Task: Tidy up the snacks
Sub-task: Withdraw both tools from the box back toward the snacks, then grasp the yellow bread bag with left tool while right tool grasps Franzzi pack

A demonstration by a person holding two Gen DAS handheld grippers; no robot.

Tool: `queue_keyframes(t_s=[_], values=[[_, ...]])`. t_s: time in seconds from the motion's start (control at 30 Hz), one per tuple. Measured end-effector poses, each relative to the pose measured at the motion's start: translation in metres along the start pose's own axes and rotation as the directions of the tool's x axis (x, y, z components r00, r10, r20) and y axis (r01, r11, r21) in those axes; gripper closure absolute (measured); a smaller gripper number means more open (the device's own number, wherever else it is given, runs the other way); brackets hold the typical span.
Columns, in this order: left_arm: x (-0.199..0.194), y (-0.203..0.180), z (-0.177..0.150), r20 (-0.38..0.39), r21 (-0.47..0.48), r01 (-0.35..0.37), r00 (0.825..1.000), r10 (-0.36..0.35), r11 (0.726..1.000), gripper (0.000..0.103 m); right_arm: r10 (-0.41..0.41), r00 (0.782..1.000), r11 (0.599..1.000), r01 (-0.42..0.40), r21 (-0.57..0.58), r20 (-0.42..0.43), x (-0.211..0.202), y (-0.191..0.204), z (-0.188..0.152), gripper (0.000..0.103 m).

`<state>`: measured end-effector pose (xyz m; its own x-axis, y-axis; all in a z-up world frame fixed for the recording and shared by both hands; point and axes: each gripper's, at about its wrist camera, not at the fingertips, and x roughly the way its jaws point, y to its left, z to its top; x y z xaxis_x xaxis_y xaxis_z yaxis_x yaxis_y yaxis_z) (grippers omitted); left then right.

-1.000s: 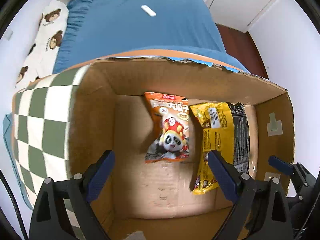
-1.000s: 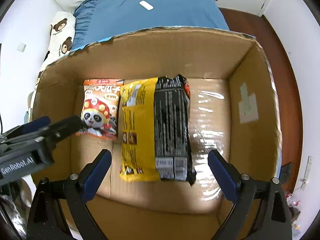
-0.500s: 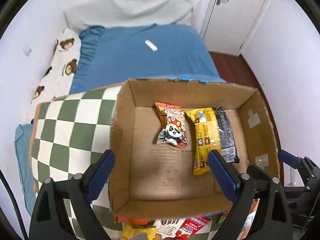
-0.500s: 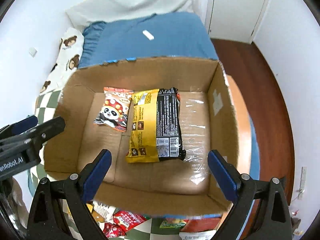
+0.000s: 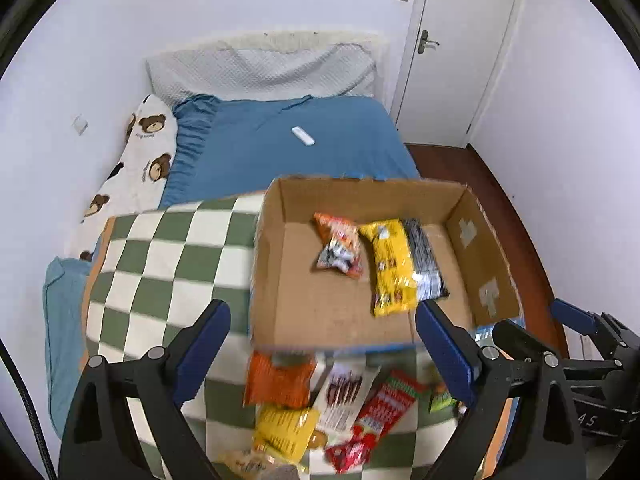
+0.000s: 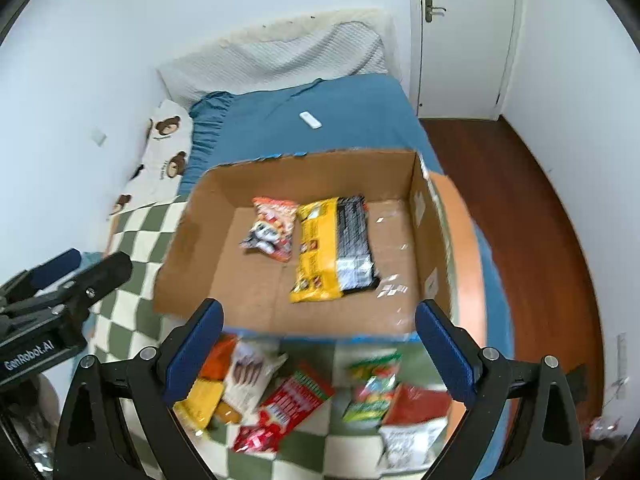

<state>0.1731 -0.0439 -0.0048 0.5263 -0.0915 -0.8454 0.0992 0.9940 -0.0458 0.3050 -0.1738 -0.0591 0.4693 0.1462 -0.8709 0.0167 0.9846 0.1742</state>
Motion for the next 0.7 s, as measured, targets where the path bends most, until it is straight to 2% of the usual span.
queue_keyframes(t_s=[0.07,0.17,0.2,0.23,0.3,0.37,0.47,0.57,0.63,0.67,0.7], values=[[0.000,0.007,-0.022,-0.026,0.017,-0.014,1.000,0.014,1.000,0.008,0.027,0.999,0.999,-0.026,0.019,-0.027,0.001,0.002,-0.017,0.004],[0.014,0.020,-0.067,-0.109,0.083,-0.061,0.992,0.070,0.995,0.008,0.084,0.993,0.995,-0.079,0.064,-0.088,0.017,0.001,-0.053,0.005],[0.023,0.025,-0.085,-0.150,0.116,-0.079,0.984,0.096,0.990,0.008,0.103,0.989,0.992,-0.094,0.083,-0.110,0.025,0.000,-0.065,0.008],[0.030,0.029,-0.099,-0.184,0.145,-0.090,0.976,0.116,0.985,0.008,0.119,0.984,0.989,-0.106,0.100,-0.134,0.033,0.001,-0.076,0.016],[0.051,0.039,-0.132,-0.269,0.206,-0.113,0.949,0.168,0.972,0.008,0.155,0.966,0.982,-0.127,0.141,-0.206,0.054,0.001,-0.102,0.025],[0.073,0.049,-0.164,-0.354,0.245,-0.099,0.917,0.184,0.964,0.008,0.185,0.948,0.973,-0.140,0.184,-0.260,0.074,0.001,-0.125,0.025],[0.102,0.057,-0.197,-0.423,0.294,-0.085,0.882,0.209,0.952,0.008,0.203,0.929,0.968,-0.142,0.208,-0.311,0.093,0.006,-0.147,0.025],[0.130,0.055,-0.216,-0.469,0.331,-0.060,0.856,0.220,0.942,0.008,0.194,0.924,0.970,-0.130,0.205,-0.330,0.104,0.009,-0.154,0.025],[0.146,0.049,-0.221,-0.473,0.351,-0.042,0.854,0.216,0.936,0.008,0.194,0.923,0.969,-0.128,0.210,-0.333,0.109,0.011,-0.154,0.025],[0.151,0.046,-0.221,-0.464,0.360,-0.037,0.860,0.213,0.932,0.009,0.193,0.923,0.969,-0.126,0.211,-0.332,0.111,0.013,-0.152,0.025],[0.154,0.044,-0.219,-0.449,0.361,-0.038,0.869,0.210,0.932,0.017,0.190,0.925,0.970,-0.125,0.210,-0.329,0.116,0.015,-0.149,0.025]])
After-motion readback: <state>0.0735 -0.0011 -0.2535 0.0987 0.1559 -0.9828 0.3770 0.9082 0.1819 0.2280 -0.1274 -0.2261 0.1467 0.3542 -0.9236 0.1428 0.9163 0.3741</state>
